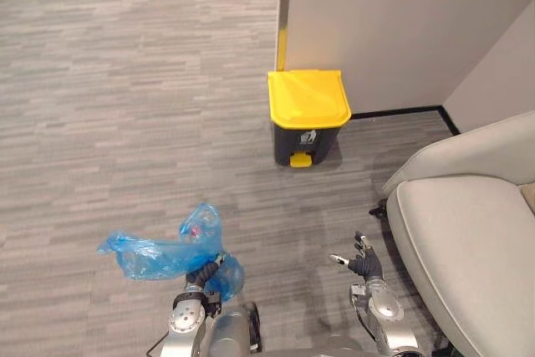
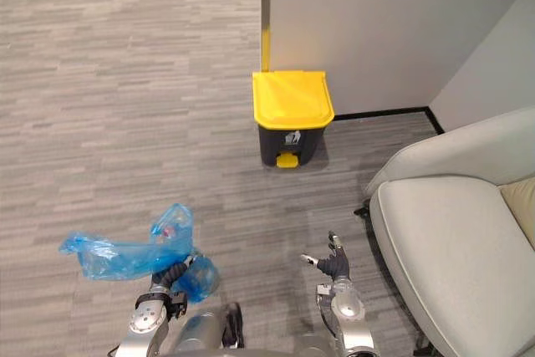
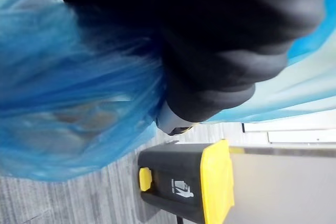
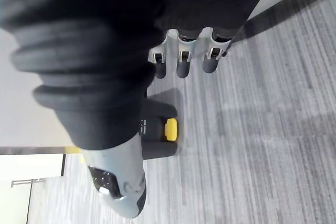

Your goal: Gather rubbish on tea table into small bin, then transfer packed bag to large trash can.

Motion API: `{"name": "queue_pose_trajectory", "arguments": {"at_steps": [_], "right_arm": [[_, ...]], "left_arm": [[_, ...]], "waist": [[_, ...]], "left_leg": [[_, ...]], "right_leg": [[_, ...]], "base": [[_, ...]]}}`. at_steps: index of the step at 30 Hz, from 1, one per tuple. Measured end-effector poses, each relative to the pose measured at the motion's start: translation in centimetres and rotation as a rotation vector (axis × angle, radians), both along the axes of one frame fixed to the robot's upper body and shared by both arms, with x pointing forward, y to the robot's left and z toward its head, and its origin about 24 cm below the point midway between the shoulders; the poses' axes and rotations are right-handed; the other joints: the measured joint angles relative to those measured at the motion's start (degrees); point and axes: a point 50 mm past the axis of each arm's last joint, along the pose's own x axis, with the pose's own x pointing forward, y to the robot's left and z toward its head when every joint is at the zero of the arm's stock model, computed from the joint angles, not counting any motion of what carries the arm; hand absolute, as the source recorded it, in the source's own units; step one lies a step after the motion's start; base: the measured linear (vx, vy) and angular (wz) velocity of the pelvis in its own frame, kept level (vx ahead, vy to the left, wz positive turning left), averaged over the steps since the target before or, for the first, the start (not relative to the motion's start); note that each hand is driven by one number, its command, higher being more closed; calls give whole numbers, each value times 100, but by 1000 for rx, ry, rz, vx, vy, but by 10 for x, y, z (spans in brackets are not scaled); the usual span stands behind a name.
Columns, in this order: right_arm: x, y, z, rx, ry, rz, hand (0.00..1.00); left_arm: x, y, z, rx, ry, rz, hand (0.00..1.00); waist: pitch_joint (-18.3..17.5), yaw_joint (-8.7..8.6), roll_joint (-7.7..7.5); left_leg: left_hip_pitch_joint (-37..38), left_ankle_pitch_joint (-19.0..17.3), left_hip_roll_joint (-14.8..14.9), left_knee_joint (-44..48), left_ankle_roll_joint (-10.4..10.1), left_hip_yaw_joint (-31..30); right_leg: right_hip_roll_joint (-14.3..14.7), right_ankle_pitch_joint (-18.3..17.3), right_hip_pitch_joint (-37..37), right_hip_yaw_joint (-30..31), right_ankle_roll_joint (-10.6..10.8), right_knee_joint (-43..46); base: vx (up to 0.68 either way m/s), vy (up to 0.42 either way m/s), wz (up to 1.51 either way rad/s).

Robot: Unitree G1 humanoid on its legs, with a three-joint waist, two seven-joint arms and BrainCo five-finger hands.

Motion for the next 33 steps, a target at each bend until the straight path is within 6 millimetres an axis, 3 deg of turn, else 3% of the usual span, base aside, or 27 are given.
{"name": "queue_pose_trajectory", "arguments": {"at_steps": [1, 3, 5, 6, 7, 8, 9, 10, 13, 14, 16, 17, 19, 20, 22, 24, 25, 27, 30, 33], "right_arm": [[-1, 1, 0, 2, 2, 1, 0], [0, 3, 0, 8, 0, 2, 0], [-1, 3, -2, 7, 10, 3, 0], [-2, 2, -5, 4, 26, 5, 0], [-3, 1, -6, 2, 33, 5, 0], [-4, 1, -8, 1, 43, 7, 0], [-6, -4, -12, -16, 69, 10, 0], [1, -7, -9, -26, 60, 11, 0], [2, -12, -8, -37, 54, 2, 0], [0, -12, -8, -37, 57, 2, 0], [-9, -8, -6, -22, 44, -3, 0], [-7, -7, -4, -15, 30, -5, 0], [-3, -2, 1, 6, -4, -15, 0], [-1, -2, 3, 12, -16, -21, 0], [0, -3, 4, 23, -21, -29, 0], [0, -6, 3, 22, -19, -48, 0], [-1, -9, 0, 23, -5, -62, 0], [-2, -6, -3, 31, 12, -62, 0], [-1, -7, -3, 30, 14, -65, 0], [6, -6, -5, 29, 22, -52, 0]], "left_arm": [[0, 1, 0, 2, -1, 3, 100], [2, 2, 1, 6, -7, 4, 100], [4, 1, 2, 3, -13, 6, 100], [6, 2, 3, 3, -15, 7, 100], [6, 2, 2, 4, -14, 6, 100], [6, 6, 2, 18, -12, 5, 100], [4, 5, -4, 8, 19, 14, 100], [5, 3, -5, 1, 23, 18, 100], [11, -4, -3, -22, 6, 11, 100], [13, -6, -2, -29, 0, 11, 100], [10, -12, -1, -55, -9, 19, 100], [8, -12, 0, -59, -11, 25, 100], [6, -11, 2, -62, -22, 26, 100], [8, -11, 4, -63, -31, 22, 100], [7, -11, 3, -62, -29, 23, 100], [6, -10, 2, -61, -22, 28, 100], [4, -7, -1, -58, -8, 35, 100], [2, -3, -5, -41, 17, 35, 100], [4, 3, -4, -19, 13, 35, 100], [1, 5, -5, -9, 23, 38, 100]], "waist": [[2, -17, 3], [16, -92, 25], [72, -121, 117], [75, -127, 116], [72, -129, 111], [12, -151, -3], [31, -194, 155], [13, -200, 261], [47, -250, 318], [50, -251, 317], [129, -220, 345], [145, -195, 327], [145, -106, 308], [143, -37, 274], [143, 55, 247], [145, 87, 238], [139, 121, 217], [31, 82, 45], [18, 92, 24], [21, 87, 58]], "left_leg": [[106, -25, 1, -57, -6, 0], [511, -92, 48, -349, -77, -19], [702, -125, 182, -418, -134, -68], [821, -148, 275, -427, -179, -132], [868, -170, 315, -427, -224, -165], [947, -267, 270, -417, -441, -252], [1063, -386, 421, -447, -610, -455], [1064, -297, 508, -553, -667, -574], [1090, -75, 604, -439, -828, -778], [1011, -58, 654, -94, -858, -888], [366, 214, 989, 1948, -1194, -1047], [65, 153, 1147, 2610, -1140, -993], [-431, 30, 1255, 3050, -939, -832], [-731, -62, 1257, 2830, -784, -666], [-922, -107, 1164, 2075, -701, -535], [-969, 87, 946, 724, -658, -549], [-778, 880, 804, 232, -536, -562], [-693, 908, 572, 57, -487, -446], [-571, 793, 377, 48, -310, -301], [-173, 547, 194, -194, -211, -66]], "right_leg": [[9, -39, -147, -88, -71, 161], [123, -279, -838, -465, -450, 211], [328, -362, -1103, -750, -474, -538], [520, -256, -1196, -890, -539, -1467], [608, -65, -1183, -900, -589, -1943], [728, 677, -1094, -897, -670, -2920], [858, 1101, -919, -1015, -962, -2987], [973, 965, -903, -1026, -1010, -3030], [982, 559, -799, -1197, -1060, -2838], [992, 482, -669, -1263, -1070, -2860], [1115, 353, 107, -1453, -1118, -3250], [1175, 281, 315, -1461, -1173, -3378], [1236, 216, 556, -1445, -1217, -3565], [1250, 215, 692, -1399, -1215, -3714], [1245, 192, 812, -1346, -1175, -3836], [1169, 163, 902, -1285, -940, -3808], [1125, 63, 904, -1084, -762, -3715], [952, 57, 911, -898, -593, -3870], [773, 67, 1015, -698, -509, -4005], [528, -108, 818, -369, -236, -3337]], "base": [[327, 28, 4], [393, -49, 2], [353, -129, 15], [290, -143, 22], [374, -209, 29], [321, -164, 28], [456, -220, 20], [371, -169, 8], [342, -201, 23], [323, -203, 50], [232, -115, 37], [207, -59, 6], [199, -26, -9], [186, 8, -12], [210, 67, -13], [257, 158, -25], [275, 187, -32], [325, 175, -14], [274, 126, -22], [162, 94, -41]]}}
